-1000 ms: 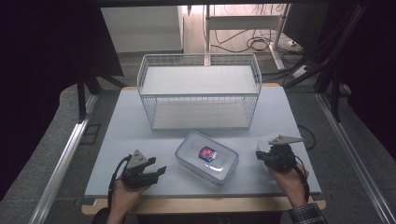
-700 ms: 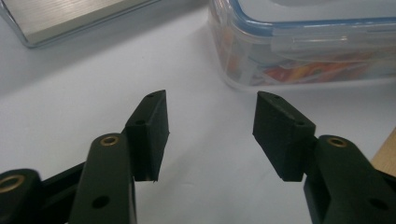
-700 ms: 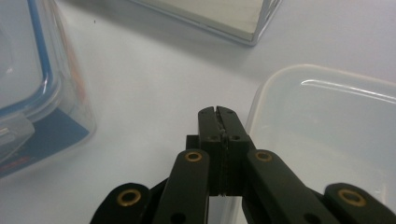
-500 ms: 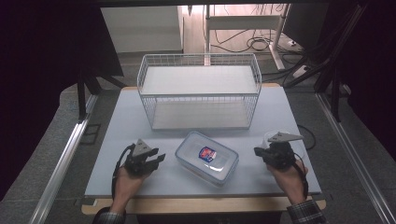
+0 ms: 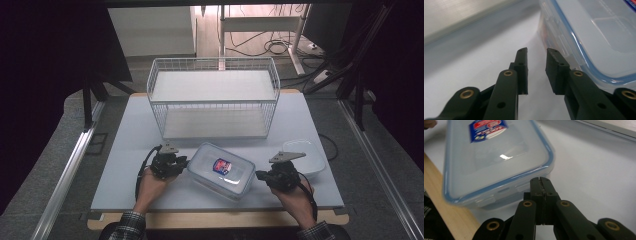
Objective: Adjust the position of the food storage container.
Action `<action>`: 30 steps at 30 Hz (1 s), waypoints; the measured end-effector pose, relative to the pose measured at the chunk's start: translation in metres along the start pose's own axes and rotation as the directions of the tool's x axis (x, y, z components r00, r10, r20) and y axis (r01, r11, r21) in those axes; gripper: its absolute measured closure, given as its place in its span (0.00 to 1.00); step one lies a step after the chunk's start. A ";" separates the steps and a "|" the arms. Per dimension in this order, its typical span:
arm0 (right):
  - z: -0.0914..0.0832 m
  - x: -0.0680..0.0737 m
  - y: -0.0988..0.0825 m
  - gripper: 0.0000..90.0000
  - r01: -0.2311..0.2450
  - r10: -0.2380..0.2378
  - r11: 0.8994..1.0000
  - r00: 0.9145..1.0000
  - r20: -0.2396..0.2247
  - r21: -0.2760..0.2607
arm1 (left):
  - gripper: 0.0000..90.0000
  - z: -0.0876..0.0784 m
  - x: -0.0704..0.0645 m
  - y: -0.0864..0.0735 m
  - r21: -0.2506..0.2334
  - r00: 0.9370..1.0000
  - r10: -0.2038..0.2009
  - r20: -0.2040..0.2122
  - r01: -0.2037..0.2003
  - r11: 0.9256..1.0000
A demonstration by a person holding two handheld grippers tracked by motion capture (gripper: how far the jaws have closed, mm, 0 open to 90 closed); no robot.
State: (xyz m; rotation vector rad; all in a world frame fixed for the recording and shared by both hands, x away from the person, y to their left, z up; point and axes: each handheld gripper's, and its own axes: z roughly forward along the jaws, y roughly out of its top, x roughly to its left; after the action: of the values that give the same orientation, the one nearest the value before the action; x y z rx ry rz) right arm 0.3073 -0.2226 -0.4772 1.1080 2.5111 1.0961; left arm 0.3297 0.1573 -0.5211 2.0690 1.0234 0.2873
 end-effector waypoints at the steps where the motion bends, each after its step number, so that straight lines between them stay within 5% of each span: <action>1: 0.000 -0.002 0.000 1.00 -0.006 0.006 1.000 1.000 0.001 -0.002 | 0.80 -0.002 -0.003 -0.002 0.007 1.000 -0.001 0.003 0.001 1.000; 4: 0.003 -0.005 0.002 1.00 -0.016 0.016 1.000 1.000 0.006 -0.014 | 0.79 -0.006 -0.011 -0.007 0.031 1.000 0.002 0.013 -0.002 1.000; 11: 0.019 -0.004 0.018 1.00 -0.009 0.009 1.000 0.999 0.033 -0.016 | 0.82 -0.022 -0.025 -0.019 0.052 0.998 -0.007 -0.060 0.011 0.999; 20: 0.034 -0.007 0.040 1.00 0.032 -0.032 0.999 0.999 0.044 -0.015 | 0.81 -0.031 -0.030 -0.029 0.031 0.997 -0.046 -0.058 0.048 0.998; 26: 0.029 -0.012 0.032 0.94 0.028 -0.029 0.998 1.000 -0.009 -0.059 | 0.66 -0.042 -0.019 -0.032 -0.011 0.994 -0.081 -0.071 0.081 0.997; 30: 0.013 -0.010 0.026 0.78 0.042 -0.044 0.993 0.999 -0.019 -0.108 | 0.50 -0.051 -0.014 -0.036 -0.056 0.993 -0.086 -0.080 0.081 0.995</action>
State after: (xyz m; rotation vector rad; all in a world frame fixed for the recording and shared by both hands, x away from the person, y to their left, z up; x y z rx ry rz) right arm 0.3349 -0.2108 -0.4694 1.0138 2.4473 1.2222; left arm 0.2744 0.1885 -0.5119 1.9754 1.1375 0.3558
